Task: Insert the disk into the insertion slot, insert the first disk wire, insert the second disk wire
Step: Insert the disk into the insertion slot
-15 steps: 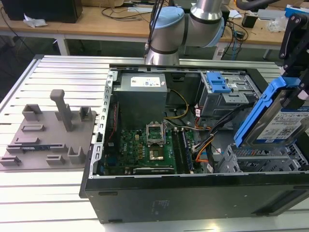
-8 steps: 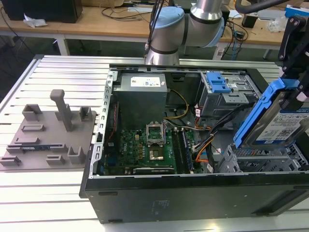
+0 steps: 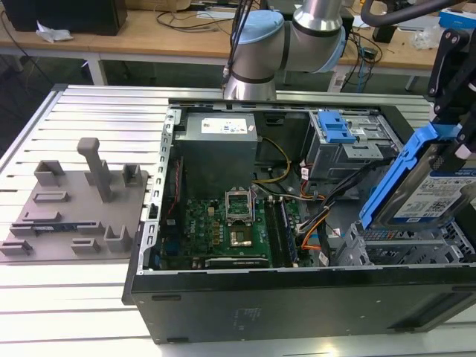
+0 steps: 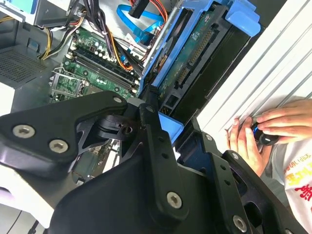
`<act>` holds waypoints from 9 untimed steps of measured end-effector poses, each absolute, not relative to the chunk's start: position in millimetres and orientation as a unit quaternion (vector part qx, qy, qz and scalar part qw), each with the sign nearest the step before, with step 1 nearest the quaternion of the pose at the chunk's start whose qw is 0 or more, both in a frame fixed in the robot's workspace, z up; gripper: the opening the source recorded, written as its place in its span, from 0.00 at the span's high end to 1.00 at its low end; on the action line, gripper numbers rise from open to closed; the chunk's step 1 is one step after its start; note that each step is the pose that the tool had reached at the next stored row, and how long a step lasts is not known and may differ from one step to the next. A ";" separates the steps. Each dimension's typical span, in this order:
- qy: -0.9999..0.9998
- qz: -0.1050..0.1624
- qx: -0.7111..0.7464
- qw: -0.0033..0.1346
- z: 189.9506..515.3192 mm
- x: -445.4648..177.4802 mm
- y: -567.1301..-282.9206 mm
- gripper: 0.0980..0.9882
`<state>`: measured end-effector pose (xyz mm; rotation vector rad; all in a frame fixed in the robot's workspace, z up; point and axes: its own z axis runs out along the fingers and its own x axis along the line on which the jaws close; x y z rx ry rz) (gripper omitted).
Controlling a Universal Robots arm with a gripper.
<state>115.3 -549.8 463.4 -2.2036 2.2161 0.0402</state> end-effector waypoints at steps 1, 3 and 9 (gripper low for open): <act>0.709 0.013 -0.705 0.008 463.1 115.3 -549.8 0.70; 0.709 0.013 -0.705 0.008 461.5 115.3 -550.4 0.70; 0.709 0.013 -0.705 0.008 459.8 115.3 -551.4 0.70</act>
